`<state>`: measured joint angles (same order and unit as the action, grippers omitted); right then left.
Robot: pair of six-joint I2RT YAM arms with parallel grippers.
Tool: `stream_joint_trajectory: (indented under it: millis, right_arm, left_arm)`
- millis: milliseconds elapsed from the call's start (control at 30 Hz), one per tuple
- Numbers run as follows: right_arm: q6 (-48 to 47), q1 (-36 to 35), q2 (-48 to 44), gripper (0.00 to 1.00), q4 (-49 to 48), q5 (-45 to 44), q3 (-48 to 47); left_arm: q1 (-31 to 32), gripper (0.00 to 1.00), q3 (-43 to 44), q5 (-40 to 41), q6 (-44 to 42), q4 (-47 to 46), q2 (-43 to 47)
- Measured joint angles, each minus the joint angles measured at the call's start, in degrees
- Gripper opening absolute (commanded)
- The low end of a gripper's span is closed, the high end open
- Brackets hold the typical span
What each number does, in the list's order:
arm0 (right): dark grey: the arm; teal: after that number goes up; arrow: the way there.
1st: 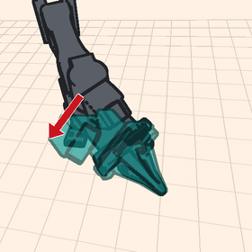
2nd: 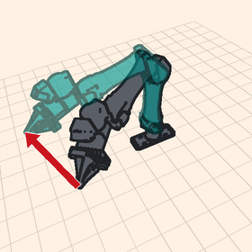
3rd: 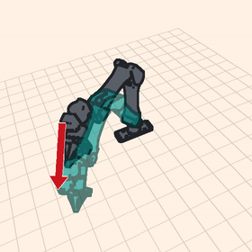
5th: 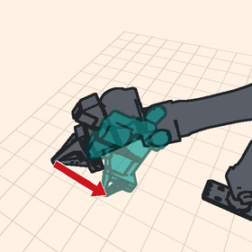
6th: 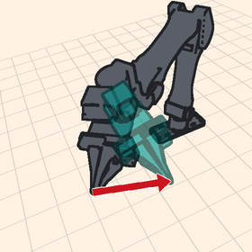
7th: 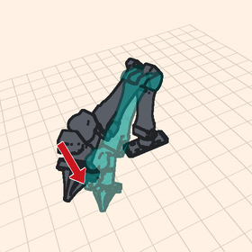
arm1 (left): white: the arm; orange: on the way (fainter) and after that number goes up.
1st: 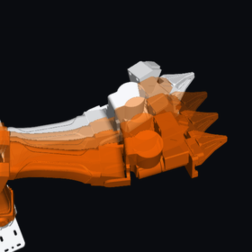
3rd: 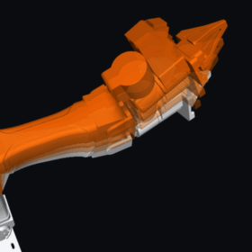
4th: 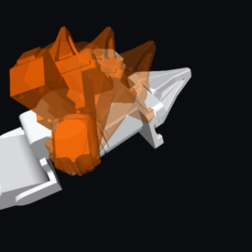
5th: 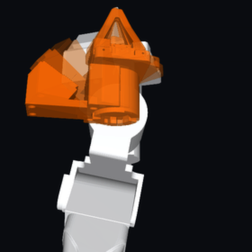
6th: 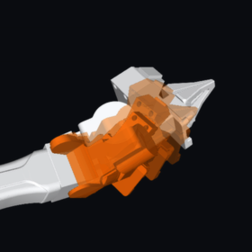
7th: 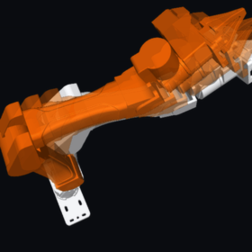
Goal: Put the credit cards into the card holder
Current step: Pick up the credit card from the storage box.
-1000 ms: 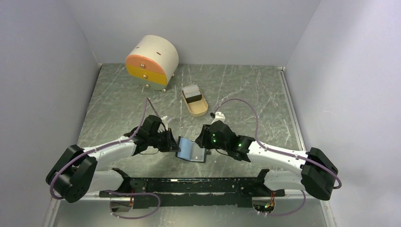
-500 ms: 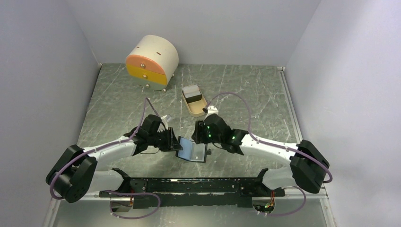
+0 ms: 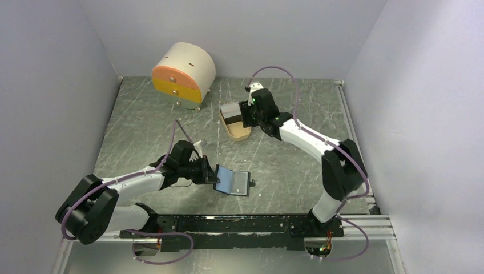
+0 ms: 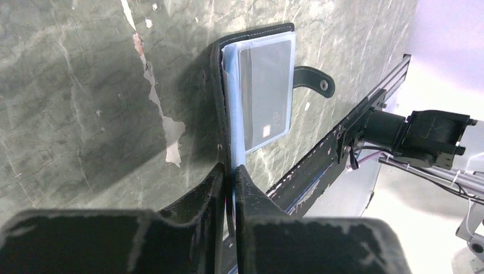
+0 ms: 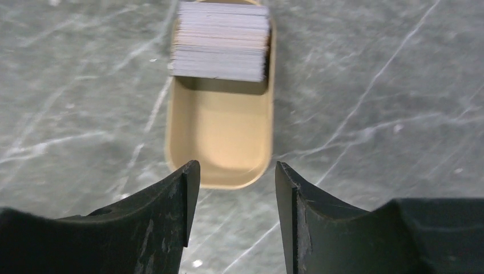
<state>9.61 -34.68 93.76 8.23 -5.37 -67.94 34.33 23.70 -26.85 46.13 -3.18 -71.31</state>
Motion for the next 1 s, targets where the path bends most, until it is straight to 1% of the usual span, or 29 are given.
stream_joint_trajectory:
  millis: [67,233,333,400,567,733,833,1000]
  right_arm:
    - [-3.41,1.40,3.78,0.56,0.28,0.00,-2.89]
    - [-15.43,3.58,12.94,0.58,1.55,2.43,-10.99]
    - [-22.71,4.35,15.50,0.60,0.68,4.90,-12.33]
    - [-28.33,4.61,15.80,0.61,-1.42,6.58,-11.28]
    - [-42.56,4.66,14.38,0.61,-10.29,12.33,-3.89]
    - [-54.29,4.61,14.40,0.63,-12.55,19.61,-2.14]
    - [-59.12,4.55,14.51,0.65,-15.26,21.44,-2.14]
    - [-66.49,4.02,15.85,0.67,-20.74,21.49,-1.92]
  left_arm:
    - [0.00,0.09,-0.26,-0.24,0.09,-0.28,0.00]
    - [0.00,0.09,-0.59,-0.48,0.24,-0.52,0.07]
    - [0.00,0.12,-0.98,-0.61,0.44,-0.94,0.28]
    - [0.00,0.12,-1.18,-0.92,0.63,-1.40,0.33]
    - [0.00,0.12,-1.53,-1.60,0.90,-2.05,0.39]
    - [0.00,0.12,-3.23,-1.90,1.73,-3.13,1.44]
    - [0.00,0.12,-3.43,-1.97,2.14,-3.37,1.51]
    - [0.00,0.12,-3.69,-2.05,2.73,-3.91,1.99]
